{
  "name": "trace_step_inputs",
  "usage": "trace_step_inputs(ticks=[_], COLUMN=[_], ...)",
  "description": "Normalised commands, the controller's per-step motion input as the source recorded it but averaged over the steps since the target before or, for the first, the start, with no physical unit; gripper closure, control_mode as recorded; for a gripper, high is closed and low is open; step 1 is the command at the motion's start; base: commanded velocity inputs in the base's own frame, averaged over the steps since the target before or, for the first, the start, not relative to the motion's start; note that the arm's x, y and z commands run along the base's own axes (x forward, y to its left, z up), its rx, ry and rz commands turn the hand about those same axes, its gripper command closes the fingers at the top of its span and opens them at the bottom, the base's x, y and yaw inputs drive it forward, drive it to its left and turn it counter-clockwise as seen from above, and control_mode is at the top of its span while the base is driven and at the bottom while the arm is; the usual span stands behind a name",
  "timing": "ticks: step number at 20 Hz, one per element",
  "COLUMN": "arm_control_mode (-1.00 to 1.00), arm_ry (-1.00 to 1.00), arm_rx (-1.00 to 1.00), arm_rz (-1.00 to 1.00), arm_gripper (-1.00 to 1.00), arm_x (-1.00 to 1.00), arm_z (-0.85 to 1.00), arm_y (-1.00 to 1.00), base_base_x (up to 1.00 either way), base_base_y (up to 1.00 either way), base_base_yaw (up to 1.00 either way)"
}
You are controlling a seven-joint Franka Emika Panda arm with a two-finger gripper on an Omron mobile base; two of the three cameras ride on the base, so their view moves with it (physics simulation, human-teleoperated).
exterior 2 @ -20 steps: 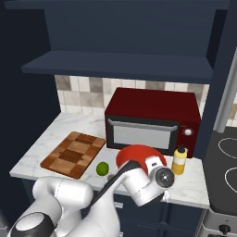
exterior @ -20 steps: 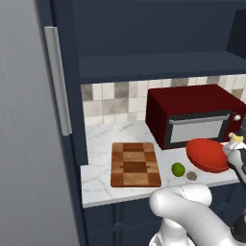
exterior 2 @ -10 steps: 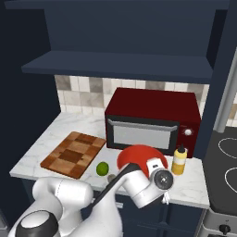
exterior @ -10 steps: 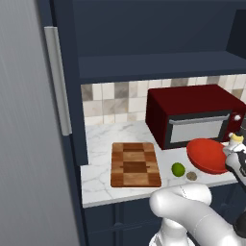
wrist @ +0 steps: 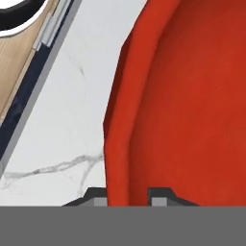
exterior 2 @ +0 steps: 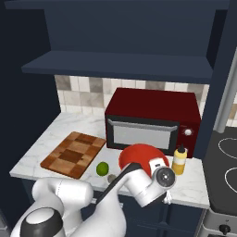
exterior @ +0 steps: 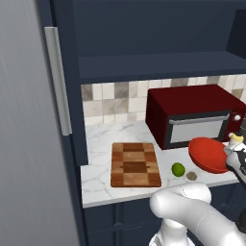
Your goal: Open the cabinet. Place the bowl and condiment on the counter. Then place the lime and garlic on the cutting board.
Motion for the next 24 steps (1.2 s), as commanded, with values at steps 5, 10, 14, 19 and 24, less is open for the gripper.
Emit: trace_step_inputs(ticks=[5,10,14,19,24], arm_control_mode=[-1.00,-1.00,-1.00,-1.00,-1.00], arm_ry=[0.00,0.00,0.00,0.00,0.00], arm_rx=[0.00,0.00,0.01,0.02,0.05], arm_rz=[-0.11,-0.11,-0.10,-0.07,-0.03], arm_gripper=[1.00,1.00,-1.00,-1.00,-1.00], arm_x=[0.00,0.00,0.00,0.00,0.00], arm_z=[0.00,0.06,0.19,0.23,0.31], arm_y=[-0.20,-0.15,-0.10,-0.12,-0.04], base_base_x=[0.00,0.00,0.00,0.00,0.00], base_base_y=[0.00,0.00,0.00,0.00,0.00], base_base_yaw=[0.00,0.00,0.00,0.00,0.00])
